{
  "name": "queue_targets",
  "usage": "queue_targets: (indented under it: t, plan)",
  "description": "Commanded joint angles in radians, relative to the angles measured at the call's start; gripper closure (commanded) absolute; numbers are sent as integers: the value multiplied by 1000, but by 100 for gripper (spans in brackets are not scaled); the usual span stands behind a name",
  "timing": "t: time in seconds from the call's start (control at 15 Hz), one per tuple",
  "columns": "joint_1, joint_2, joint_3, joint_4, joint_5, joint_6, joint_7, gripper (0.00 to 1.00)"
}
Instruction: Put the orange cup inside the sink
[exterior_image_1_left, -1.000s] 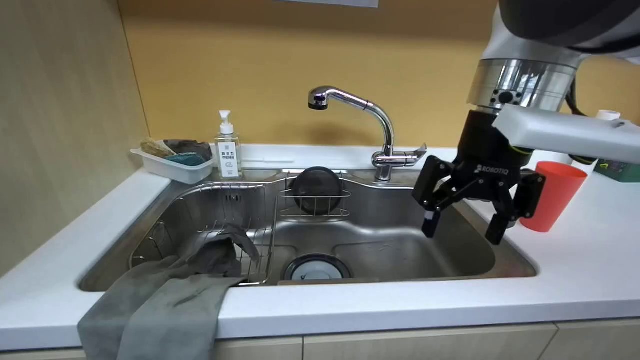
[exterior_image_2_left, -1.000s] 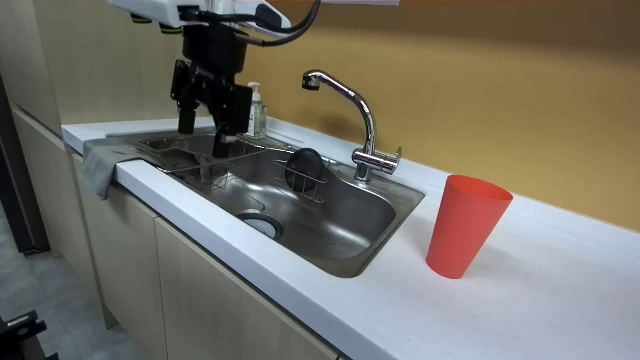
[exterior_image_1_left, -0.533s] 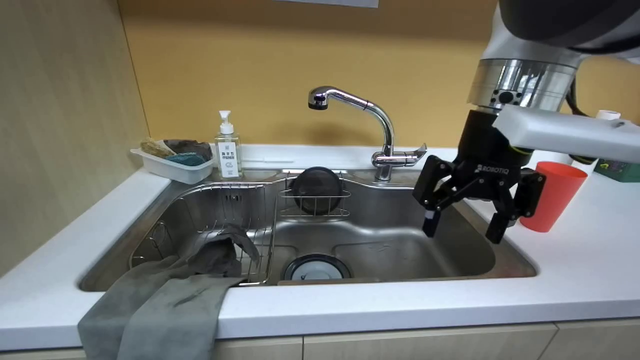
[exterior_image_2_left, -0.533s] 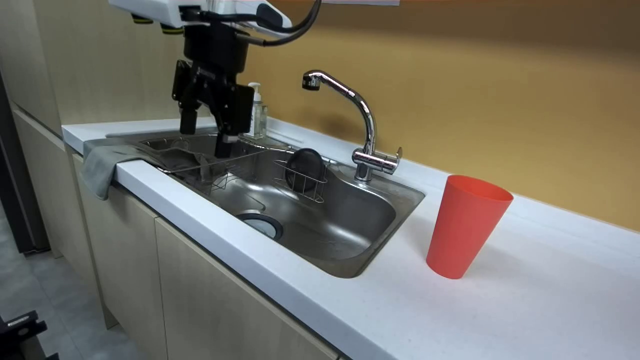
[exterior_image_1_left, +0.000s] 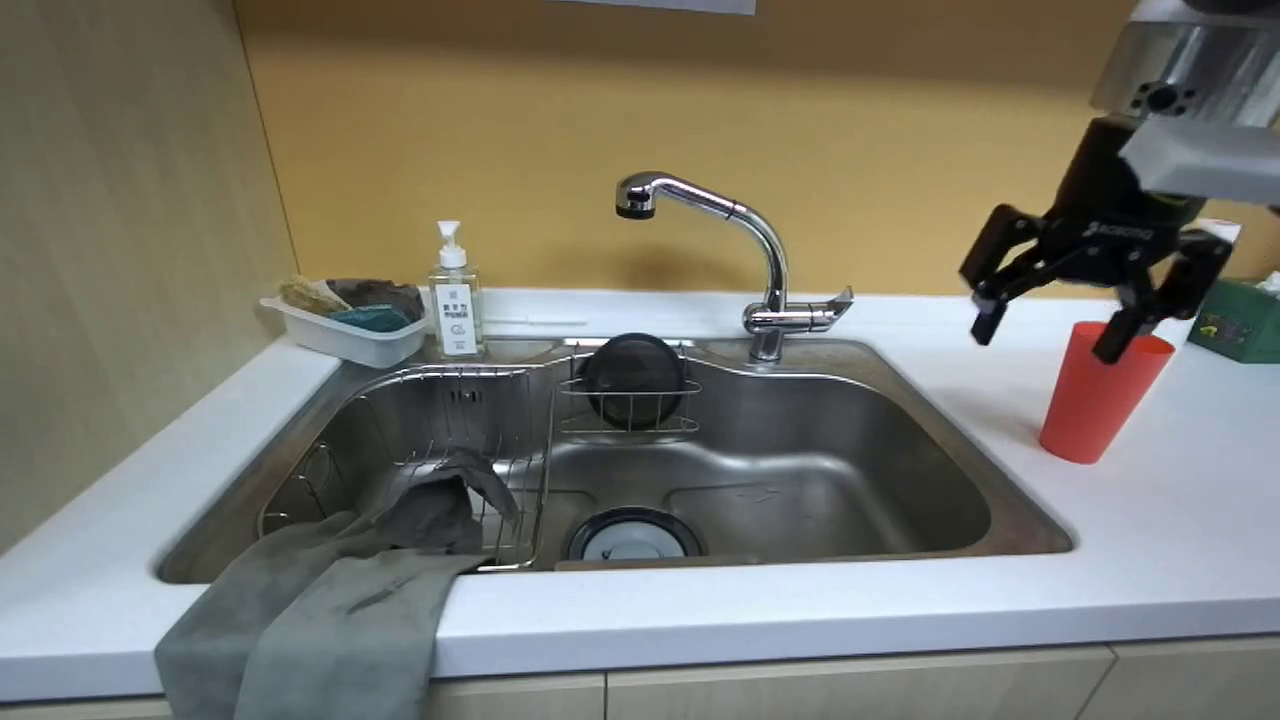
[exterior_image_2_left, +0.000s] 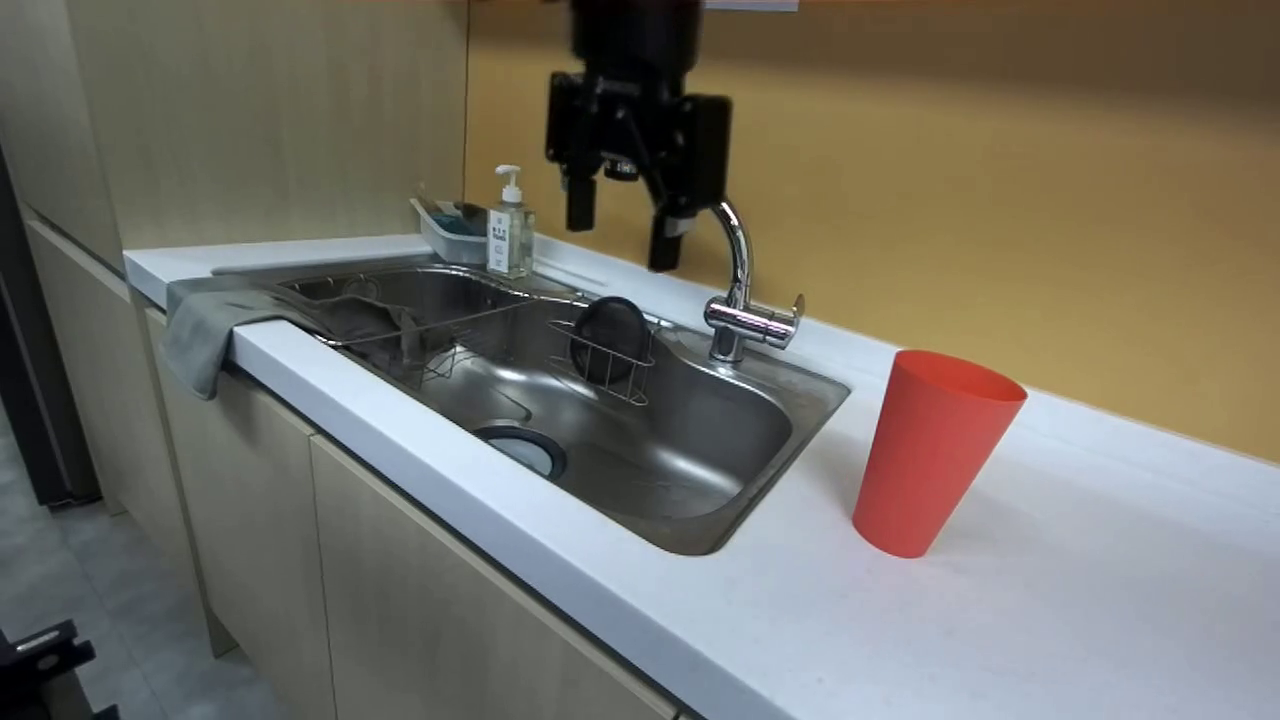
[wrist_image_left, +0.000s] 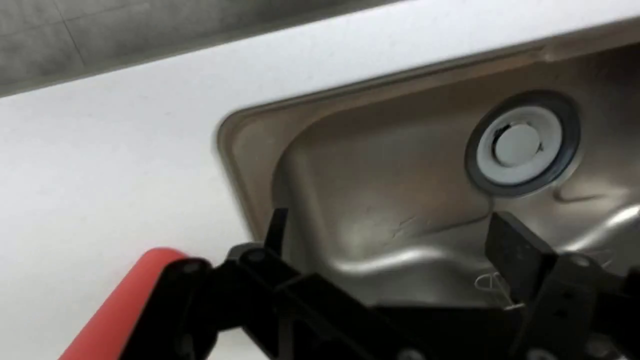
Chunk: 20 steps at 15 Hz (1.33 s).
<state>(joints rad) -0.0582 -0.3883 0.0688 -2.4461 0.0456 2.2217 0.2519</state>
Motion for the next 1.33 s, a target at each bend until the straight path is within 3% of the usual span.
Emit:
queue_targets:
  t: [0.0, 0.13, 0.2, 0.47, 0.93, 1.27]
  plan:
    - [-68, -8, -52, 109, -57, -19, 33, 0]
    - [-114, 14, -59, 177, -98, -14, 83, 0]
    - [-79, -14, -71, 106, -61, 0, 10, 0]
    - [-106, -2, -77, 152, -76, -1, 30, 0]
    - [-133, 163, -173, 325, -51, -119, -24, 0]
    - [-132, 289, -209, 428, -56, -131, -33, 0]
